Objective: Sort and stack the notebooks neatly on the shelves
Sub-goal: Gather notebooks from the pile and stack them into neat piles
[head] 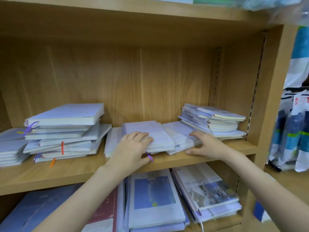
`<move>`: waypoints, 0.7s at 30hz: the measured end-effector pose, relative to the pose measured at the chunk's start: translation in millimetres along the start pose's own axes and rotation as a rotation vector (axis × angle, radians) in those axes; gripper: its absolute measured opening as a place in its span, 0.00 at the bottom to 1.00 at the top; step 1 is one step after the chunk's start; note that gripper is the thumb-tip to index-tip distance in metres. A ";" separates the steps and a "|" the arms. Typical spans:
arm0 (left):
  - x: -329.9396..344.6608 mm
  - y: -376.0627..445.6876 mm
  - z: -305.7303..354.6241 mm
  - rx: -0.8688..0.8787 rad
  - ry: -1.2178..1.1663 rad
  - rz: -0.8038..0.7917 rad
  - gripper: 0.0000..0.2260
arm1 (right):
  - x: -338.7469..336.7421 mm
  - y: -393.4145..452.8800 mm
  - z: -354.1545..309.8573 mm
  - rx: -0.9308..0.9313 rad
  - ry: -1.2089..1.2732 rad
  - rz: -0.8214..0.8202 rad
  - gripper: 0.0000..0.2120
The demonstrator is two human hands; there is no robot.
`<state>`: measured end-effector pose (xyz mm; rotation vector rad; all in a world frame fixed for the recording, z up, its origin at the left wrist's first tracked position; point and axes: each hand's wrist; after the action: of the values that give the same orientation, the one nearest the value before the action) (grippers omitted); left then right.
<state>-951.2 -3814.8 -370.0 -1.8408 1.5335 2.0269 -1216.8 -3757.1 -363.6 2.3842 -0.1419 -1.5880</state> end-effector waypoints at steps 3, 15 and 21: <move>4.5 15.5 14.2 -0.049 0.047 0.011 0.18 | 10.6 6.4 -0.4 -0.027 -0.009 -0.012 0.39; -11.8 26.8 -53.2 -0.434 -0.173 0.162 0.15 | 27.8 23.7 -10.6 -0.020 -0.430 0.172 0.34; 0.3 28.4 -63.4 -0.372 -0.150 0.162 0.16 | 38.0 20.6 -22.8 -0.079 -0.546 0.237 0.31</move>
<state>-919.7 -3870.0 -341.9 -1.6581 1.3820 2.6100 -1179.5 -3781.7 -383.4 1.7437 -0.4390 -2.0300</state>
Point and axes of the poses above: each hand's wrist, its own y-axis towards the middle knuckle, its own x-axis out of the palm, z = x × y, and after that the axes turned 9 degrees about -x, right-handed
